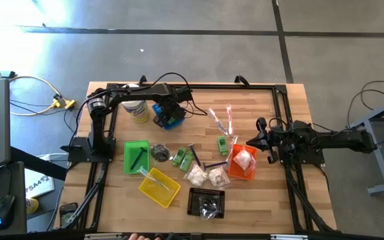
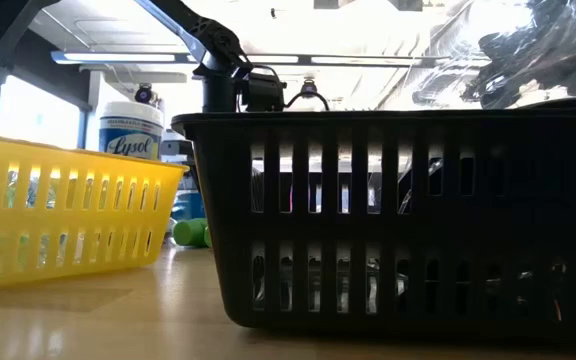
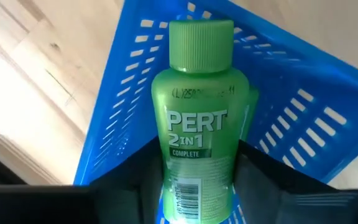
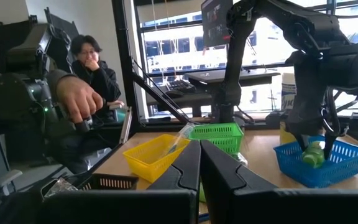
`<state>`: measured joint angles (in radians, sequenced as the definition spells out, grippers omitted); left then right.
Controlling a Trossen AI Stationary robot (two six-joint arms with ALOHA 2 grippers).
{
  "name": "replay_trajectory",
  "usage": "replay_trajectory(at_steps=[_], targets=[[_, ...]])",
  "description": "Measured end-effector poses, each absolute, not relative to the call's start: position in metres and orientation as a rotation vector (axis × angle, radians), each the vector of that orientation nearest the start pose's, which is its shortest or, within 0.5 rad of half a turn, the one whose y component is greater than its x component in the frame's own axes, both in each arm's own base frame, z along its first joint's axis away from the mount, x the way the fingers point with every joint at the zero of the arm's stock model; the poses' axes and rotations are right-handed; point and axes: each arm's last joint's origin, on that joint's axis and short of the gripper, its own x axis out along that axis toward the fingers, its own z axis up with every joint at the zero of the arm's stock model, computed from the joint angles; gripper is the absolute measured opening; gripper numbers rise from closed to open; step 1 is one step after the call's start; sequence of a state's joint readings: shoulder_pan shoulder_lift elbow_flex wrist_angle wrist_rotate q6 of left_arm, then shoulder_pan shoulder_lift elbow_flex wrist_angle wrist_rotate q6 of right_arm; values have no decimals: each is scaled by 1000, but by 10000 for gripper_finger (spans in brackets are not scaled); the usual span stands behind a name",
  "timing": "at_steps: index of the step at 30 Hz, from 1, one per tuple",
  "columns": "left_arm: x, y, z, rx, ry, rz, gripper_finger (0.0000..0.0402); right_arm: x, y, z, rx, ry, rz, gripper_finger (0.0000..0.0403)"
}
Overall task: Pick & Place Travel size toiletries
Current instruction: Put the green shampoo into the blue bin, then put the blue razor into the green bin
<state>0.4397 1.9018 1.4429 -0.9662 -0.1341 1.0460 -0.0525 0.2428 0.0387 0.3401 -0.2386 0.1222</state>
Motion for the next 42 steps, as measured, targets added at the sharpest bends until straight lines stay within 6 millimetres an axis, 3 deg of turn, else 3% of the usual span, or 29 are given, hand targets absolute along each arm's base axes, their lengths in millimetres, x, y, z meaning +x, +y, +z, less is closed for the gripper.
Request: replay_trajectory(at_steps=[7,12,17,23,30,34,37,40,42], targets=[[328,161,203,565,1528,-232,251,111,1,189,106,-122,195,2],[321,159,213,526,1645,-118,278,111,1,189,106,-122,198,2],[321,148,250,416,1654,-14,273,111,1,189,106,-122,198,2],[310,130,314,318,1475,200,247,111,1,189,106,-122,196,2],[251,89,390,269,1061,341,170,112,1,185,114,-78,191,2],[203,71,411,99,742,389,108,112,1,185,114,-76,191,2],[168,59,402,9,543,427,58,112,1,185,114,-77,188,2],[138,49,380,-58,371,449,13,112,1,185,114,-78,188,2],[123,44,361,-183,248,468,6,112,1,185,107,-83,187,2]])
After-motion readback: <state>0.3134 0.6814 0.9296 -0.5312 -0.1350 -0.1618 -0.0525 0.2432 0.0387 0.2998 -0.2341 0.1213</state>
